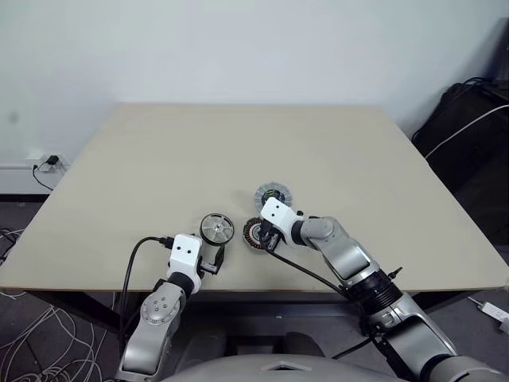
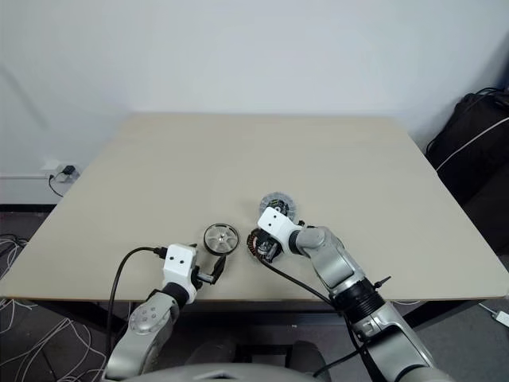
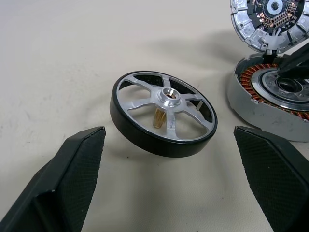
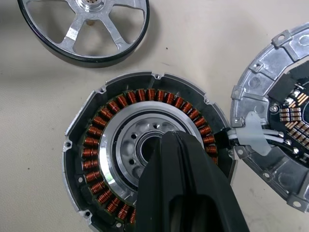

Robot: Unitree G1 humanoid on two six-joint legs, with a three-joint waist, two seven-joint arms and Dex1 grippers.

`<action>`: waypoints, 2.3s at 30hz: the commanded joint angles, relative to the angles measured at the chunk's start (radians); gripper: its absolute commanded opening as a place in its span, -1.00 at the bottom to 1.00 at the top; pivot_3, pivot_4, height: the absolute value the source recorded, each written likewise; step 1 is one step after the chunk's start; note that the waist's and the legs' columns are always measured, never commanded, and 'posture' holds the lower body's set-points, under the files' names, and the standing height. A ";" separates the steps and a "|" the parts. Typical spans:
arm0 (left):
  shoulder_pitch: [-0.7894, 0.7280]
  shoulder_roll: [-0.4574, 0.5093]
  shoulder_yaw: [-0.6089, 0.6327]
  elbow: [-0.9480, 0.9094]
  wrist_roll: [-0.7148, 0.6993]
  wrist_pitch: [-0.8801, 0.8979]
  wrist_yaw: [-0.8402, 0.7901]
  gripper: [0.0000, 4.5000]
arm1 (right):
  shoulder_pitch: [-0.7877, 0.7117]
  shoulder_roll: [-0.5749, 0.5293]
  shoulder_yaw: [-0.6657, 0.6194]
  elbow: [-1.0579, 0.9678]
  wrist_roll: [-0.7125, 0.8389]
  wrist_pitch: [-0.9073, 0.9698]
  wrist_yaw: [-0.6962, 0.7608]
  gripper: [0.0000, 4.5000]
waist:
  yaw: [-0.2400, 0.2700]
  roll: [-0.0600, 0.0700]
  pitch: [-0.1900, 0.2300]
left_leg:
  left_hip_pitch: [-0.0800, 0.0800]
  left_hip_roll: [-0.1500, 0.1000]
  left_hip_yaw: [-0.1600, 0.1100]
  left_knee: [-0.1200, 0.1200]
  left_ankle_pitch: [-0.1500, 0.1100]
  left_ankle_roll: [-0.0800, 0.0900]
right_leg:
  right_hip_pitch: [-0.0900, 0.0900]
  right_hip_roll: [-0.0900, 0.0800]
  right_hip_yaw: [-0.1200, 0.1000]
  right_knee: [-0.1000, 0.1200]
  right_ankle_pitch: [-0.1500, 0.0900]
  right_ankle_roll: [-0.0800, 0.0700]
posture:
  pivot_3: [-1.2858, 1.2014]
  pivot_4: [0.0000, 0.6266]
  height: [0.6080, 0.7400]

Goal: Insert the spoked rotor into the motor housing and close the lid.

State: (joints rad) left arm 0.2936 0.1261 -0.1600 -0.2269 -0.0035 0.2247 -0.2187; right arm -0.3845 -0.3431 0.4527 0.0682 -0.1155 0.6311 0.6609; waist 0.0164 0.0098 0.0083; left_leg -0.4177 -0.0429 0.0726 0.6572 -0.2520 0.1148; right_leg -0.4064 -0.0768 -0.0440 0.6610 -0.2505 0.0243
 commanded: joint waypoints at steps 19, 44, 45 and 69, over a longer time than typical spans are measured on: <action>0.001 -0.004 0.006 -0.020 -0.007 -0.022 0.002 1.00 | -0.012 -0.034 0.004 -0.071 -0.012 0.017 0.014 -0.30 | 0.001 0.000 0.000 | -0.001 0.000 0.000 0.000 0.000 0.000 | -0.001 0.000 0.000 0.000 0.000 0.000 | 0.03 -1.00 1.00; 0.010 -0.004 0.015 -0.018 -0.011 -0.030 0.000 1.00 | -0.048 -0.009 -0.005 0.045 -0.004 0.018 0.018 -0.99 | 0.000 0.000 0.000 | 0.000 0.000 0.000 0.001 0.000 0.000 | 0.000 -0.001 -0.001 0.000 0.003 -0.001 | 0.03 -1.00 1.00; 0.010 -0.004 0.016 -0.018 -0.011 -0.030 -0.001 1.00 | -0.045 -0.012 -0.009 0.035 -0.001 0.021 0.019 -0.99 | 0.000 0.000 0.000 | 0.000 0.000 0.000 0.001 0.000 0.000 | 0.000 -0.001 -0.001 0.000 0.003 -0.001 | 0.03 -1.00 1.00; -0.025 -0.080 0.156 -0.021 -0.100 -0.111 0.083 1.00 | 0.130 0.079 -0.220 -0.246 0.120 0.029 -0.139 -0.99 | 0.005 0.000 0.001 | -0.002 0.000 0.000 0.000 0.000 0.000 | -0.001 0.000 -0.001 -0.001 0.003 -0.001 | 0.03 -1.00 1.00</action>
State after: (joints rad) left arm 0.2859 0.0582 -0.0256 -0.2265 -0.0818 0.1245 -0.1568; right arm -0.2564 -0.2670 0.2649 -0.1146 -0.0128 0.6493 0.5375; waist 0.0211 0.0101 0.0090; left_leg -0.4193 -0.0429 0.0727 0.6577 -0.2520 0.1148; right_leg -0.4076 -0.0770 -0.0445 0.6595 -0.2473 0.0235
